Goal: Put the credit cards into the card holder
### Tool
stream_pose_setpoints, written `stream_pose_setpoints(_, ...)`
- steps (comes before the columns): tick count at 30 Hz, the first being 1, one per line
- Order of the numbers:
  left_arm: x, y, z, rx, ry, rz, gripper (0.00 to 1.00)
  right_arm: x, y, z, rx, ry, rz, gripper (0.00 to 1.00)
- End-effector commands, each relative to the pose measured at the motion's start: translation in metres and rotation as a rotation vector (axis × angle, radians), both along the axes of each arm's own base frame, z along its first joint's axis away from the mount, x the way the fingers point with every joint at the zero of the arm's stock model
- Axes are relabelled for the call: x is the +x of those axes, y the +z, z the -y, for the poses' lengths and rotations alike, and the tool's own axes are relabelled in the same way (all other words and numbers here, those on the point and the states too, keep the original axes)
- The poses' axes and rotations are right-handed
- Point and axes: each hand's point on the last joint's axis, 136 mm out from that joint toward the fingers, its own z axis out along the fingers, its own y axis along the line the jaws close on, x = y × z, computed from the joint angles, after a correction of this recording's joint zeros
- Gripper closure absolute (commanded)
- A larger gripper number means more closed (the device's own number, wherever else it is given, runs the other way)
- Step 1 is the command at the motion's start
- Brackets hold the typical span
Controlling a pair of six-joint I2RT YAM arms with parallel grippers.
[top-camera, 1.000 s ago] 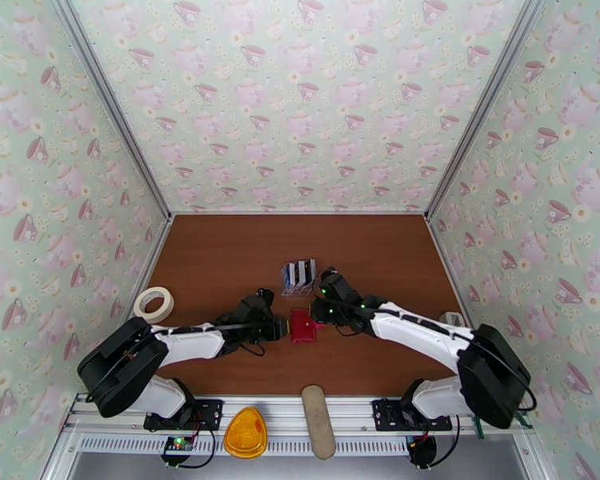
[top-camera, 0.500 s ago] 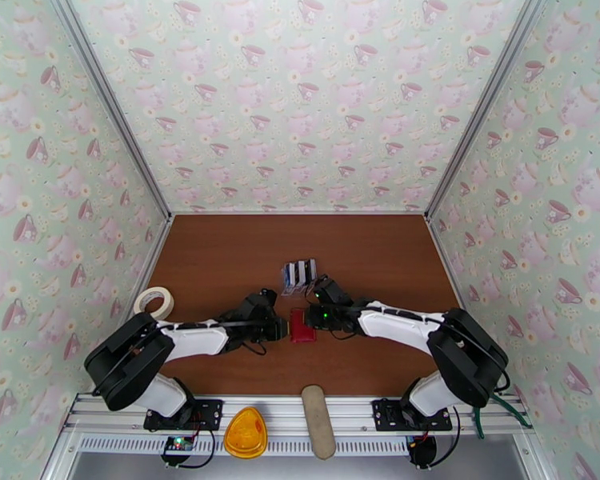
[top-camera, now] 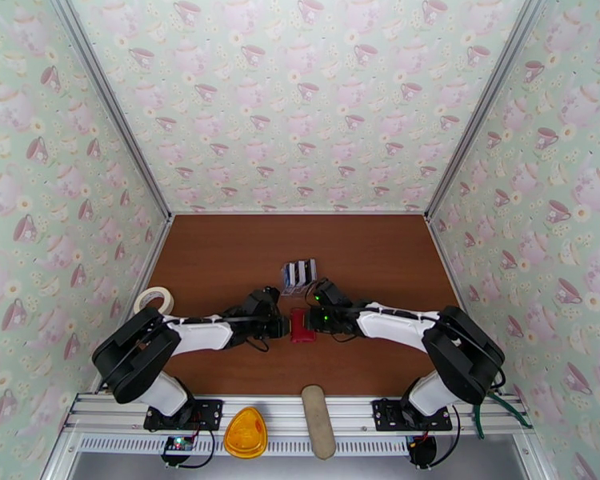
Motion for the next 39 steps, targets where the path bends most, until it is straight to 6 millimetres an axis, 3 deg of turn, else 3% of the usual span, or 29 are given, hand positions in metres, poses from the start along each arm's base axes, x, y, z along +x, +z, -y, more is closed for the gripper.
stream_pose_setpoints(1, -0.003, -0.012, -0.002, 0.038, -0.012, -0.029, 0.74, 0.0, -0.008, 0.0, 0.008, -0.013, -0.01, 0.56)
stream_pose_setpoints(16, 0.009, -0.019, -0.012, 0.128, 0.027, -0.045, 0.8, 0.0, 0.013, -0.015, 0.105, 0.013, 0.005, 0.55)
stream_pose_setpoints(29, 0.023, -0.008, -0.024, 0.127, 0.041, -0.03, 0.8, 0.001, 0.051, -0.032, 0.251, 0.022, 0.033, 0.56)
stream_pose_setpoints(39, 0.02, 0.012, -0.036, 0.112, 0.023, 0.002, 0.73, 0.004, 0.071, -0.052, 0.368, 0.041, 0.034, 0.58)
